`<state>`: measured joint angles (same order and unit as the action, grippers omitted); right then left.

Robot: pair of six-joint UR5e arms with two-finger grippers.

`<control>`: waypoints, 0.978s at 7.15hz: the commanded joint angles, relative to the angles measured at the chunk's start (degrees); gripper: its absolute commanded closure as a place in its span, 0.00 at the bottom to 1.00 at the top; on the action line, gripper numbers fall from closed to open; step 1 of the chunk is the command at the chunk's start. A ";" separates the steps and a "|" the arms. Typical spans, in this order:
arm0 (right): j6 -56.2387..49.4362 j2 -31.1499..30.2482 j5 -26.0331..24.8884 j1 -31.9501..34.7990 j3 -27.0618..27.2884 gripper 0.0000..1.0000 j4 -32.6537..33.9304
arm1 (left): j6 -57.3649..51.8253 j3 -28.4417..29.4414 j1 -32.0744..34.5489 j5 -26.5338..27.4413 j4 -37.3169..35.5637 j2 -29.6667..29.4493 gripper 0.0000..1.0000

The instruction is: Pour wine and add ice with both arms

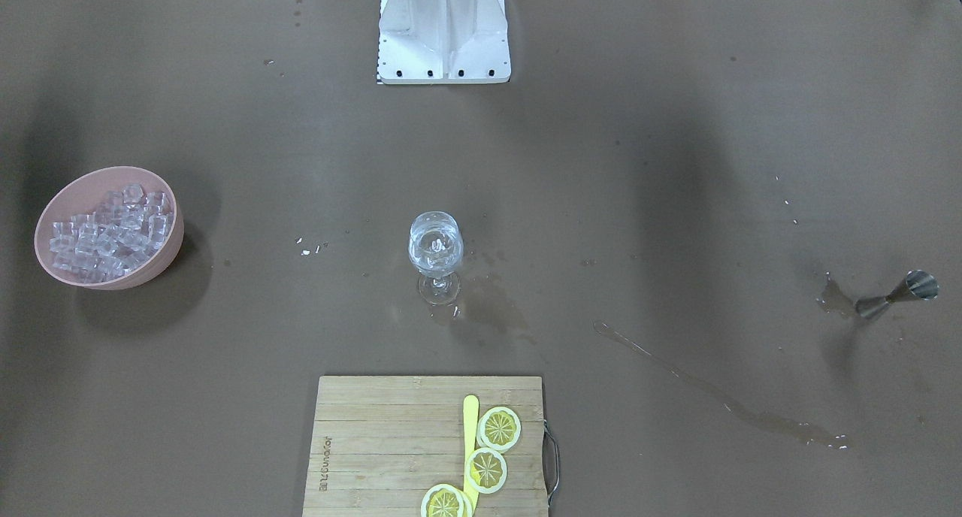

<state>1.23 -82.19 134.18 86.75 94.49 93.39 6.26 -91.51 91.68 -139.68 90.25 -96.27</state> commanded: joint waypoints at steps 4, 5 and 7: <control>-2.38 -6.23 0.29 4.04 4.38 0.00 0.22 | -2.48 2.03 0.16 3.25 -5.61 -3.65 0.02; -2.38 -6.32 0.29 4.12 4.47 0.00 0.22 | -2.57 3.52 0.34 3.97 -5.70 -4.36 0.02; -2.29 -6.23 0.21 4.04 4.39 0.00 0.22 | -2.57 3.54 0.43 4.95 -5.79 -4.90 0.02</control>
<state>-1.12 -88.44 134.46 90.78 98.89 93.60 3.71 -88.08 92.02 -135.24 84.52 -100.84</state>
